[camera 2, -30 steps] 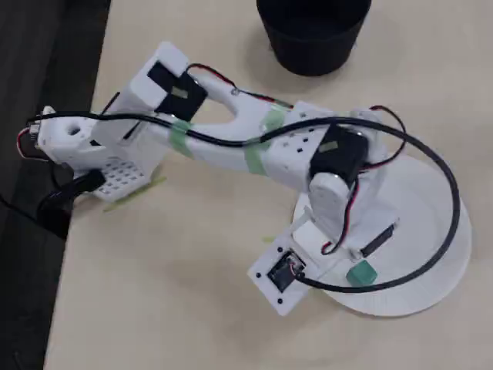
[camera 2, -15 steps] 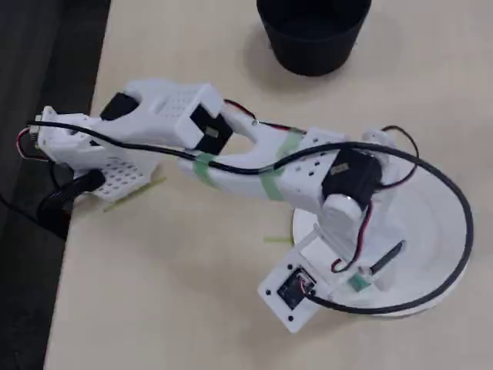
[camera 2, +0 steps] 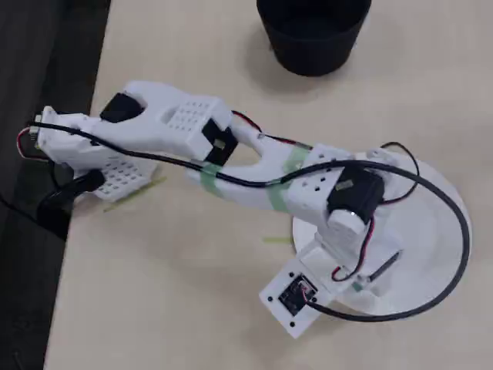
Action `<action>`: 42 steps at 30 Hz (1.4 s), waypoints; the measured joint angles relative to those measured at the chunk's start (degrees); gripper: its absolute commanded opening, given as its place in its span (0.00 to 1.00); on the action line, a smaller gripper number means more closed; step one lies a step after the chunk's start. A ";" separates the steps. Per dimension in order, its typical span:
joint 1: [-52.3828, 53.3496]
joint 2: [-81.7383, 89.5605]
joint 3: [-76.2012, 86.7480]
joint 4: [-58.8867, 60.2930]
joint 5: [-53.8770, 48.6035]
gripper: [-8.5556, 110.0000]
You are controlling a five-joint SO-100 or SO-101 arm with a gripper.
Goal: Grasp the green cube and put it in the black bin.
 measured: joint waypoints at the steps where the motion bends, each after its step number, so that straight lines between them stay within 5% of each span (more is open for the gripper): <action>1: 0.00 -0.44 -0.62 0.00 0.00 0.23; 9: -0.44 -5.19 -6.33 0.00 0.00 0.07; 20: -0.53 -5.01 -7.91 0.18 0.26 0.07; 27: -3.52 13.18 -7.38 1.67 -8.53 0.07; 35: -26.28 40.96 7.03 1.85 -34.80 0.07; 42: -53.26 53.70 17.40 1.85 -36.56 0.07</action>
